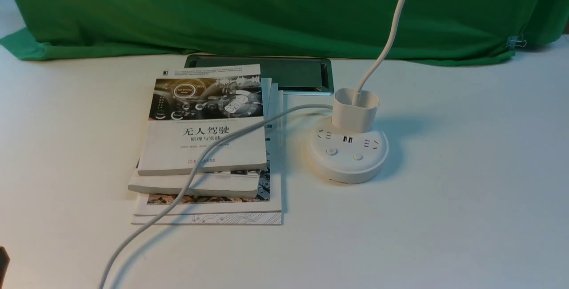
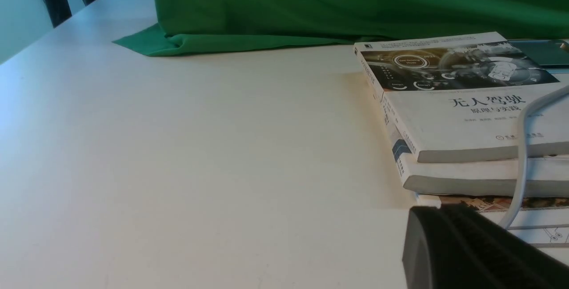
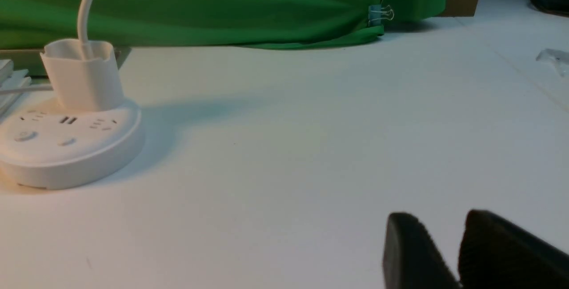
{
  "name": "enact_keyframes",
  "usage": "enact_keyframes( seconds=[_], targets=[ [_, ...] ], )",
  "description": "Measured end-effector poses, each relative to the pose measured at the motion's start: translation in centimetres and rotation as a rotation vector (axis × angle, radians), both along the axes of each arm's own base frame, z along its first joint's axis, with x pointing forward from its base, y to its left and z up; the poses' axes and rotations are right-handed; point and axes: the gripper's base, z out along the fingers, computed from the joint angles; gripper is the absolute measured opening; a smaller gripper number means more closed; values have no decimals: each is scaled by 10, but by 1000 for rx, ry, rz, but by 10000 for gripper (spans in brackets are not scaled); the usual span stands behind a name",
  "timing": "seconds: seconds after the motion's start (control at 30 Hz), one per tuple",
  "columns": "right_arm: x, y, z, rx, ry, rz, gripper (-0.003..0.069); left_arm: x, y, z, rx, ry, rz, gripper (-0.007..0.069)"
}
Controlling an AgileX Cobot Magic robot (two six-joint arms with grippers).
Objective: Turn on the desk lamp on the white desktop with your hand.
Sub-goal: 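Press the button on the base of the white desk lamp with the right gripper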
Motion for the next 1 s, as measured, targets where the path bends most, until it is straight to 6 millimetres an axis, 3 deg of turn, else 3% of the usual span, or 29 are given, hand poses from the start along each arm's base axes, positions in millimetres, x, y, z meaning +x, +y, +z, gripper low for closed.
enact_keyframes(
  seconds=[1.0],
  targets=[
    [0, 0, 0, 37, -6, -5, 241, 0, 0, 0, 0, 0, 0, 21]
  ],
)
